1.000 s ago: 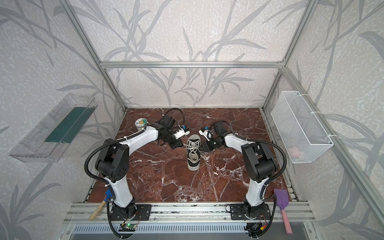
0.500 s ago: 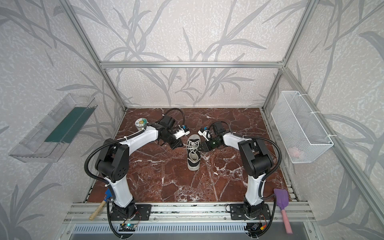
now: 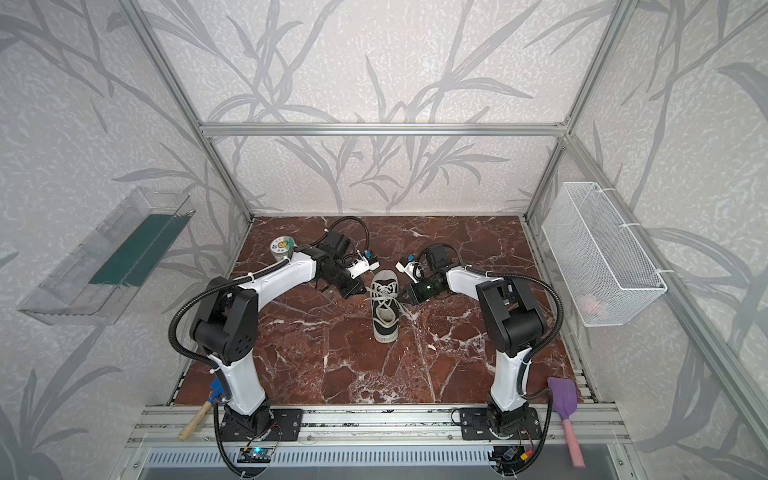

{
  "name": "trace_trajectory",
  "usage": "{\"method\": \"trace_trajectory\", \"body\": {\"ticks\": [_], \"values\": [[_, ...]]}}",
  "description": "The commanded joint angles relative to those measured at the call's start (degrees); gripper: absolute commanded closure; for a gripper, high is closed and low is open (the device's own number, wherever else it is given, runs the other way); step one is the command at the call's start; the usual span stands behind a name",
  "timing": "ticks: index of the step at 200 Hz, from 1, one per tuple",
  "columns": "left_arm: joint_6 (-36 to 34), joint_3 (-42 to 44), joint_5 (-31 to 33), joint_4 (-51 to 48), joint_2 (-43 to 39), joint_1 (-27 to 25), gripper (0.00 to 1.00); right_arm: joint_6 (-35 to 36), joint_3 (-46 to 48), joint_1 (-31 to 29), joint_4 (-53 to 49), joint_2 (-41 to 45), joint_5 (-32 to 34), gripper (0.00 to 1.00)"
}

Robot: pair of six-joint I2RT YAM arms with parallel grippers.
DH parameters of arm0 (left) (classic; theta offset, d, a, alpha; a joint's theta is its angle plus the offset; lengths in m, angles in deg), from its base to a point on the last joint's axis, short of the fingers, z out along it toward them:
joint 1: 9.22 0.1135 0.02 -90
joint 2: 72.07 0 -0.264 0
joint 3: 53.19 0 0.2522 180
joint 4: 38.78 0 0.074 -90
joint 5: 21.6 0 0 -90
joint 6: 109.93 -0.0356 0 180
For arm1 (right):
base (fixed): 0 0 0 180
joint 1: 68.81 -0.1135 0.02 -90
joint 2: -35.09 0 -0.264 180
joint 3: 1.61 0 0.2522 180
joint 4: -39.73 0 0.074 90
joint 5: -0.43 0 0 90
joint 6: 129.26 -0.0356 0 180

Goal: Tie the shoes

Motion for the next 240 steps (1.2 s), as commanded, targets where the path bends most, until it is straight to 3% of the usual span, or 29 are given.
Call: {"method": "trace_trajectory", "body": {"ticks": [1,107,160,240], "values": [[-1.6,-0.6,0.5,-1.9,-0.4,-0.2,1.00,-0.1,1.0,-0.1,-0.7,4.2,0.6,1.00],[-1.8,-0.2,2.5,-2.4,-1.4,-0.1,1.00,-0.6,1.7,-0.7,-4.7,7.3,4.8,1.00],[-1.8,0.3,4.2,-2.2,-1.7,-0.1,1.00,-2.2,3.1,-2.0,-5.2,9.4,13.0,1.00],[-1.1,0.4,8.1,-2.3,-1.3,0.2,1.00,-2.2,3.5,-2.0,-5.9,9.5,14.3,1.00]]}}
